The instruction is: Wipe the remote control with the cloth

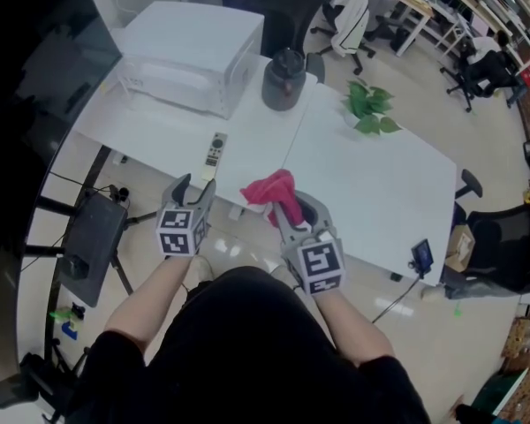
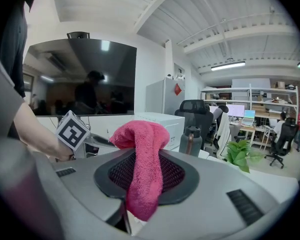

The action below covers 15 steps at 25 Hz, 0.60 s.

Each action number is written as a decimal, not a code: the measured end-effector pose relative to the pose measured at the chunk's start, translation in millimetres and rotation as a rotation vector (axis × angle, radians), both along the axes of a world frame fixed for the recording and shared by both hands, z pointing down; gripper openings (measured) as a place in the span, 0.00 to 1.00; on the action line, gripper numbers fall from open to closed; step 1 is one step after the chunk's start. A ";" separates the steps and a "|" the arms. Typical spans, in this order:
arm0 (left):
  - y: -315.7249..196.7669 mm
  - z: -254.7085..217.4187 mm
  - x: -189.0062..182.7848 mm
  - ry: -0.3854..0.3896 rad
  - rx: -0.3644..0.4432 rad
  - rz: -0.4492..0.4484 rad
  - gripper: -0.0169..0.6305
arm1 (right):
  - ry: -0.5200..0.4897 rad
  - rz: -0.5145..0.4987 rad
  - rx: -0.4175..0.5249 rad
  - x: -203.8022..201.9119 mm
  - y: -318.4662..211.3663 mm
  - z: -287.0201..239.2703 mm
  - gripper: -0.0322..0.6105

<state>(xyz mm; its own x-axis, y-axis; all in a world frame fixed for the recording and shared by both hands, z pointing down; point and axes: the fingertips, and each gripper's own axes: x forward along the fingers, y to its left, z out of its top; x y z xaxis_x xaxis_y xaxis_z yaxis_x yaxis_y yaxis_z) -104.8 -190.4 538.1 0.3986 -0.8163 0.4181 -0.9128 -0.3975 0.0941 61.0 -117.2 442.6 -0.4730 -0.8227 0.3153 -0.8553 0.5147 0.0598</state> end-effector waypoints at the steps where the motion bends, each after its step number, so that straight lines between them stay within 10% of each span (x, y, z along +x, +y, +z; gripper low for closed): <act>1: 3.7 -6.3 1.6 0.004 0.012 0.009 0.42 | 0.000 0.003 -0.001 0.5 -0.9 1.1 0.21; 15: 45.6 -71.8 24.6 -0.073 0.187 0.154 0.03 | 0.010 0.090 -0.056 20.1 -20.6 26.1 0.21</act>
<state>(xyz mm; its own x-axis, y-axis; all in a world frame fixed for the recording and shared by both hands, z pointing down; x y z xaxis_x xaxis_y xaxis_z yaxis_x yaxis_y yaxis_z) -80.1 -144.8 466.3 0.4986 -0.8141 0.2977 -0.8418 -0.5366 -0.0577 81.1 -137.9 468.8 -0.3949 -0.8426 0.3662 -0.8977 0.4387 0.0414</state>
